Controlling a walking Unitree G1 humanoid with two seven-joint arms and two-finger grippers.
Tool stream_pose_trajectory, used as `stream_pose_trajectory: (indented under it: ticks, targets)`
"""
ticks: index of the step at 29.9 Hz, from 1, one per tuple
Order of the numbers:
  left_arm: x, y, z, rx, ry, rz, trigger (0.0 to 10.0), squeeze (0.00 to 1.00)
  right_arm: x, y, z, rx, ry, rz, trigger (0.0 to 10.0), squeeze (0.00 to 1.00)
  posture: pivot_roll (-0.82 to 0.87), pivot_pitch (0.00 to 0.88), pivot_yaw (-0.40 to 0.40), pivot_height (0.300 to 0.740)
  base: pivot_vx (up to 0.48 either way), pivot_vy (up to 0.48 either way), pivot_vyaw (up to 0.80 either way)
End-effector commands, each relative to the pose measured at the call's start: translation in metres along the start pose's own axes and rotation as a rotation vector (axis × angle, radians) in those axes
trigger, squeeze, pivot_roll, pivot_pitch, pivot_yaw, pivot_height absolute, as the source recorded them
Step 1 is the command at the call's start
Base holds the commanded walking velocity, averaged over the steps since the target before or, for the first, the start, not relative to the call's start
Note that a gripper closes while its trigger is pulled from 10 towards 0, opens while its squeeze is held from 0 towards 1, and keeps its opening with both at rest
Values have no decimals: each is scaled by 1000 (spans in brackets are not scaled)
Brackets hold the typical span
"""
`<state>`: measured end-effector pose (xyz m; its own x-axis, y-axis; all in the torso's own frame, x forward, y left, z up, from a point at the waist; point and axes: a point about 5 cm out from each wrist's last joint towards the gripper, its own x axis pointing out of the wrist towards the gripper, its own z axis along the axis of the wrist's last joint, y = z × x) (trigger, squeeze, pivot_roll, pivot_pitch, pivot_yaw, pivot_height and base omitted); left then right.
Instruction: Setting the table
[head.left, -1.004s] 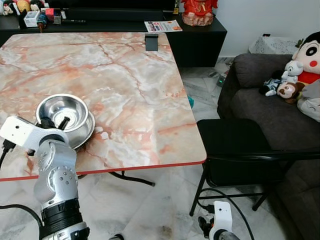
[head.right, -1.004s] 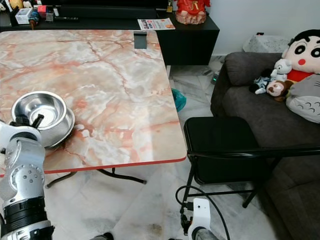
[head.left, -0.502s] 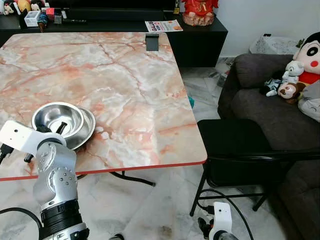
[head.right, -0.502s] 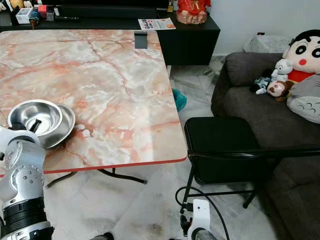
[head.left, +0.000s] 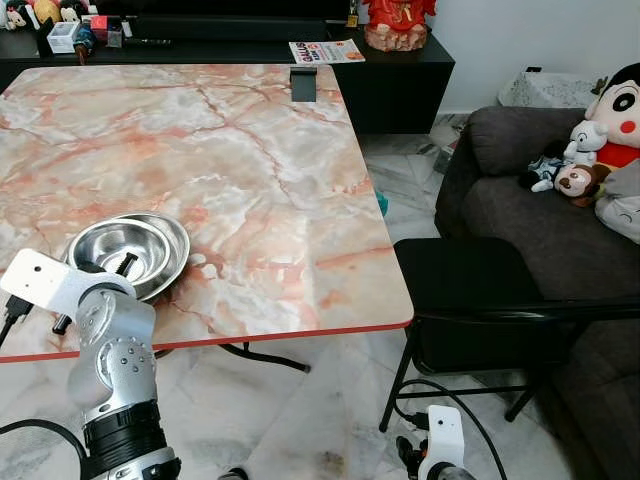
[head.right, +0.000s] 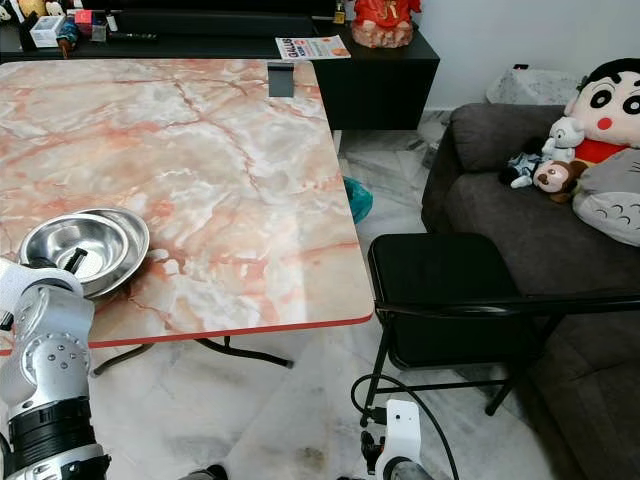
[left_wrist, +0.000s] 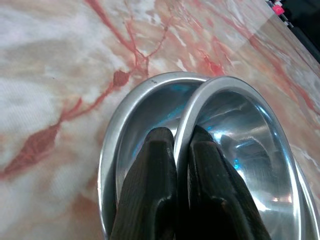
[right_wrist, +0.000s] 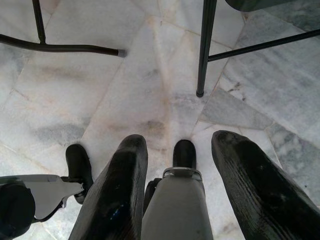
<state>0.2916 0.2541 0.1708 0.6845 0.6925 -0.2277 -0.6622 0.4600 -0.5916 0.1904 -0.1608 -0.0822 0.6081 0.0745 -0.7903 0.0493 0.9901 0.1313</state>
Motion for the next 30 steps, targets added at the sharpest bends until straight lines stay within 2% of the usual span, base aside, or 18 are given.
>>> stream_pose_trajectory:
  ticks: [1, 5, 6, 9, 10, 23, 30]
  targets:
    - [0, 3, -2, 18, 4, 25, 10000, 0, -1, -3, -4, 10, 9, -9, 10000, 0, 89, 140, -36, 740, 0, 0, 0]
    - [1, 4, -4, 10, 17, 39, 10000, 0, -1, -3, -5, 11, 11, -10, 10000, 0, 87, 141, -37, 740, 0, 0, 0]
    - [1, 5, -4, 8, 20, 40, 10000, 1000, -1, -3, -5, 14, 10, -11, 10000, 0, 87, 142, -37, 740, 0, 0, 0]
    - [1, 4, -5, 8, 29, 35, 10000, 1000, -1, -3, -5, 14, 10, -10, 10000, 0, 88, 141, -36, 740, 0, 0, 0]
    - [1, 3, -5, 5, 34, 28, 10000, 0, -1, -3, -5, 15, 9, -9, 10000, 0, 88, 140, -35, 740, 0, 0, 0]
    - [2, -1, -8, 13, 67, -6, 10000, 0, -1, -2, -4, 14, 8, -8, 10000, 0, 93, 135, -34, 740, 0, 0, 0]
    - [2, -2, -4, 36, 38, 0, 10000, 0, -1, -1, -3, 16, 5, -5, 10000, 0, 92, 134, -34, 740, 0, 0, 0]
